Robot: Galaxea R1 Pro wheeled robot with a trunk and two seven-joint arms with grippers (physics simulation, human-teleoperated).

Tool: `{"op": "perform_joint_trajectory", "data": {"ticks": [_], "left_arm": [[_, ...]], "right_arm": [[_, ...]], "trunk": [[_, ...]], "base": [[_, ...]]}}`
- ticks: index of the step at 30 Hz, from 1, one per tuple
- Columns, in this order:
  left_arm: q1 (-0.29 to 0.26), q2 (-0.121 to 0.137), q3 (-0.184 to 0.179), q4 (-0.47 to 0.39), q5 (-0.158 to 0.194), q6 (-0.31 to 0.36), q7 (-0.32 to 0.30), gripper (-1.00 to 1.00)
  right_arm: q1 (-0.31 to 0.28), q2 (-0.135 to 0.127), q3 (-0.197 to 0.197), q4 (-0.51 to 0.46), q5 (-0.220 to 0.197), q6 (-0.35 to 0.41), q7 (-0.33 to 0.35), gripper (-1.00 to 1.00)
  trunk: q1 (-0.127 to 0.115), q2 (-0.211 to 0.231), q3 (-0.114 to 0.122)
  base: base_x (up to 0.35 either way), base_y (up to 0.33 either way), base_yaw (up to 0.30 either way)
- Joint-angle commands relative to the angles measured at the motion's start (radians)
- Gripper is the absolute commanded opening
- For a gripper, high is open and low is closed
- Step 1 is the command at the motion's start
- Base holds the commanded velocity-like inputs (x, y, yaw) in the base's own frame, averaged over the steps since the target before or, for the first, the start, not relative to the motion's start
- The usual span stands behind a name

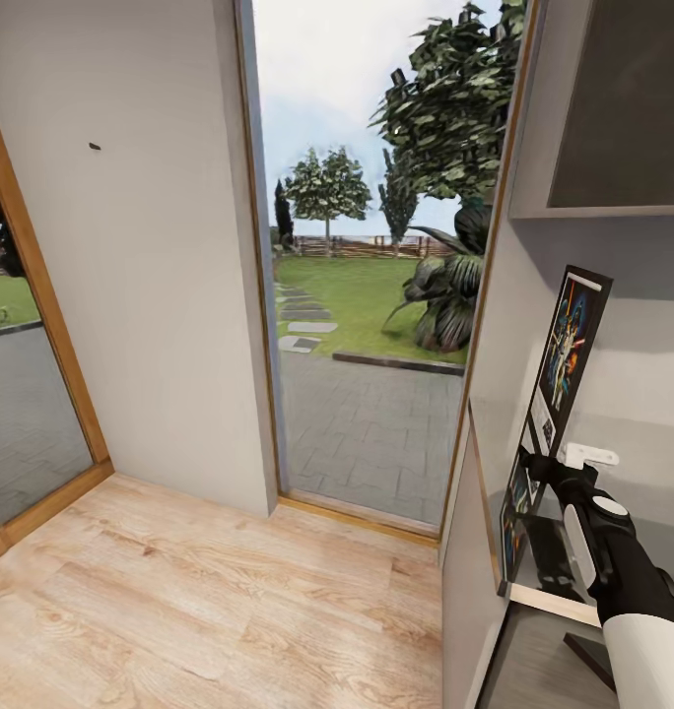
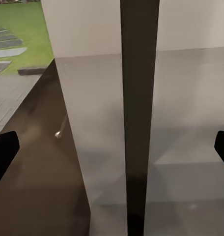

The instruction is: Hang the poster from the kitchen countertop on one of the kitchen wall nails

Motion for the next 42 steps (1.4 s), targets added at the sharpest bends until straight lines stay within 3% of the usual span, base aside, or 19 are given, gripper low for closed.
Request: {"op": "perform_joint_trajectory", "data": {"ticks": [1,42], "left_arm": [[0.0,0.0,0.002,-0.001,-0.002,-0.002,-0.001,1.0],[0.0,0.0,0.002,-0.003,-0.002,-0.003,-0.001,1.0]], "right_arm": [[-0.001,0.0,-0.002,-0.001,0.0,0.005,0.006,1.0],[-0.001,0.0,-0.002,-0.002,0.0,0.005,0.006,1.0]], "trunk": [[0.0,-0.001,-0.001],[0.0,-0.001,-0.001]], "base": [[0.0,0.0,0.0],[0.009,0.0,0.0]]}}
